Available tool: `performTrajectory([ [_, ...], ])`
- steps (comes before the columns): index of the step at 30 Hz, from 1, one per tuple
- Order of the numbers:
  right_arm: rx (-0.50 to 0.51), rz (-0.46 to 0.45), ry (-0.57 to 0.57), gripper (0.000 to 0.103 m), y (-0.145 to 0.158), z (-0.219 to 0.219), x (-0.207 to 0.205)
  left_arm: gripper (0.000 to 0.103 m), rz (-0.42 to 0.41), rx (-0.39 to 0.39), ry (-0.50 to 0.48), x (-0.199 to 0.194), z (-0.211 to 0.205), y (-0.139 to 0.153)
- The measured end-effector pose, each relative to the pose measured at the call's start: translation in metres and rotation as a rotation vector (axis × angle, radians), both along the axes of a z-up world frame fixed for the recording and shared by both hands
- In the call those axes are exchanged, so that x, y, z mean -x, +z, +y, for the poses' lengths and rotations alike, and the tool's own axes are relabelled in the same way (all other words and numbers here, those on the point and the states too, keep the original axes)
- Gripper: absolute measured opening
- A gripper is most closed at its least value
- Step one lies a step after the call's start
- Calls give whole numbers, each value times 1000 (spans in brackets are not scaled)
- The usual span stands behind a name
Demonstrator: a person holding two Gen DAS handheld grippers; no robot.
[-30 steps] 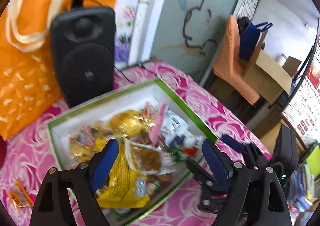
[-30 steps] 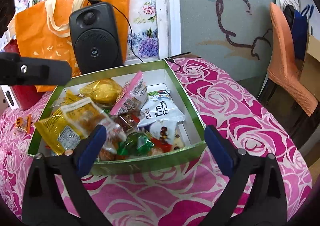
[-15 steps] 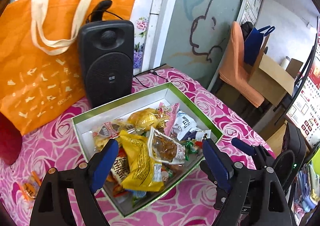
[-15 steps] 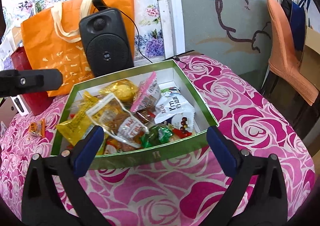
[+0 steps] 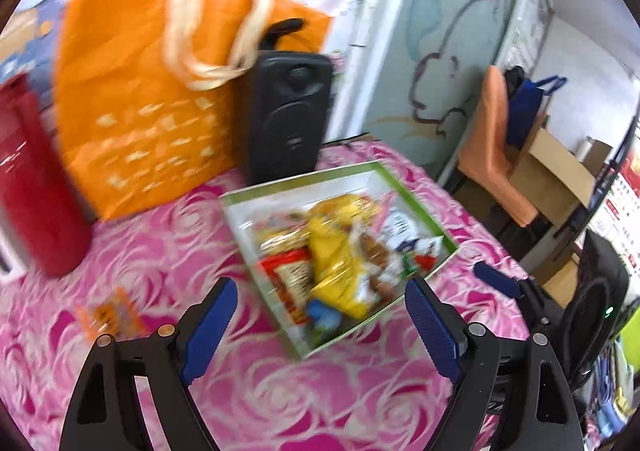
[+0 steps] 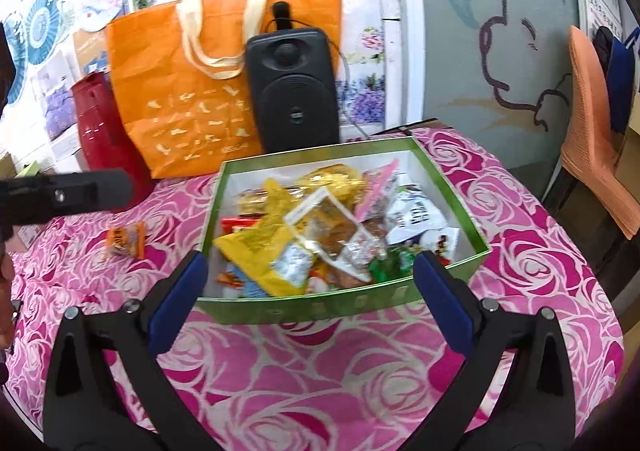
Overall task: Organize snacks
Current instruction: 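Move both open tools to the last orange-edged peanut bag, then grasp the orange-edged peanut bag with the right tool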
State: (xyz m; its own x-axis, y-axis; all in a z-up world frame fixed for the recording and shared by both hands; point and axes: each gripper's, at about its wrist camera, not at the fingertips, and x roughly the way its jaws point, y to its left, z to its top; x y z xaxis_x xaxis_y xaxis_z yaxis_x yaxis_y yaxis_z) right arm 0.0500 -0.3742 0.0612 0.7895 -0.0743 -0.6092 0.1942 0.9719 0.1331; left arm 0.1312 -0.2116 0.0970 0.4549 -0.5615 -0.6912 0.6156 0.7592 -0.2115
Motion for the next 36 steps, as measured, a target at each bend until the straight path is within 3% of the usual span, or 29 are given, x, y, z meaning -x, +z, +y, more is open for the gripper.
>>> performTrajectory([
  [11,9,64,302,102,-9,108,-28,88,89,-4,324,-29,144,-48],
  [16,9,118,435,102,-24,154,-47,88,138,36,424,-39,199,-70],
  [21,-22,168,509,102,-39,183,-73,87,163,50,434,-52,220,-81],
  [28,-53,244,560,102,-63,202,-127,86,175,44,374,-87,207,-86],
  [35,-64,281,580,101,-86,206,-169,74,264,97,354,-127,201,-105],
  [36,-64,284,579,98,-89,207,-173,74,278,101,349,-132,199,-108],
])
